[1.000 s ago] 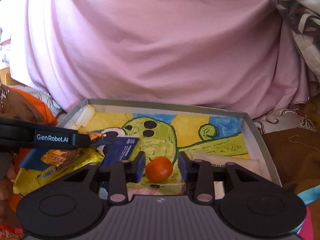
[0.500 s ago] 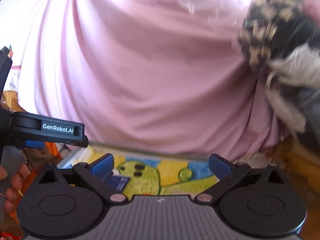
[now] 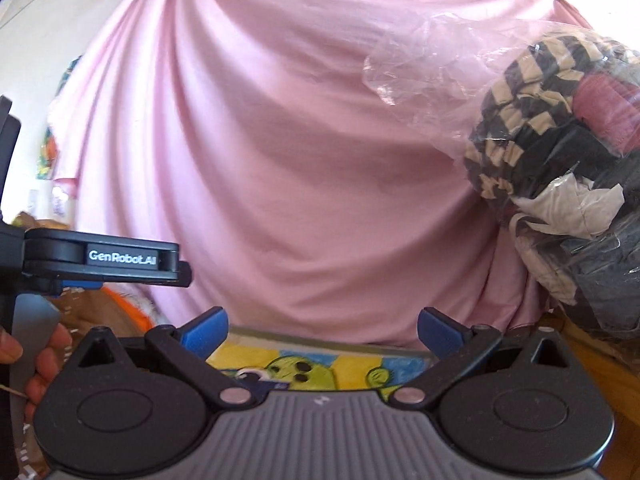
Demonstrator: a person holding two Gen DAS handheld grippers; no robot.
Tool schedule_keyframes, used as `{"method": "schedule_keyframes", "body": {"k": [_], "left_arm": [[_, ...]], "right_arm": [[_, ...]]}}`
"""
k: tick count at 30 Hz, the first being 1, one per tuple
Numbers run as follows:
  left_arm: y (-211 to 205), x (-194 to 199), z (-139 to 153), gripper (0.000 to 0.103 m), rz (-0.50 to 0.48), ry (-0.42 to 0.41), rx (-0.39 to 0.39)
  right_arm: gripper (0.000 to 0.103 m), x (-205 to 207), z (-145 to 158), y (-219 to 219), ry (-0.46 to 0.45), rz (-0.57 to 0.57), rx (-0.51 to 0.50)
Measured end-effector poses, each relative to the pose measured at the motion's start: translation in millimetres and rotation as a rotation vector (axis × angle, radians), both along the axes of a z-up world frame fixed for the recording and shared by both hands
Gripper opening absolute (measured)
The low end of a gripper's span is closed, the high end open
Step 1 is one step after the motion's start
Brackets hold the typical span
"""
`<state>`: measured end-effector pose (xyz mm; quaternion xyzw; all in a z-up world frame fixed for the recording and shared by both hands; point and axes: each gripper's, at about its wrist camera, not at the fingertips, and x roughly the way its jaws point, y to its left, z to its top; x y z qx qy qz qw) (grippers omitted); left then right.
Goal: Organize snacks
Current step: 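Move both tools back from the tray toward the remaining snacks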
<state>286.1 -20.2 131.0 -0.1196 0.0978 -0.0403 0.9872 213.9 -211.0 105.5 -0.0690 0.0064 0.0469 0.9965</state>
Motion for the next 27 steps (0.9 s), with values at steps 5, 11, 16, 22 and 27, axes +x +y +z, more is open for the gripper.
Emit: {"method": "schedule_keyframes", "body": {"k": [5,11,16,22,27], "left_arm": [[10,-30,-1,0.102,-0.034,0.007,0.015],[20,-59,-12,0.102,-0.088,0.076,0.045],[30,-75,-21,0.102,-0.100,0.110,0.071],[44,-94,-34,0.102,-0.095,0.163,0.106],[54,-107,-43,0.102,-0.094,0.192,0.138]], "right_arm": [[0.103,-25,1,10,0.016,0.049,0.011],[0.103,-50,-3,15,0.078,0.111,0.007],[0.103,-65,-8,16,0.111,0.136,-0.003],[0.103,-77,-13,16,0.142,0.159,-0.012],[0.103,-85,-22,20,0.179,0.182,-0.038]]}}
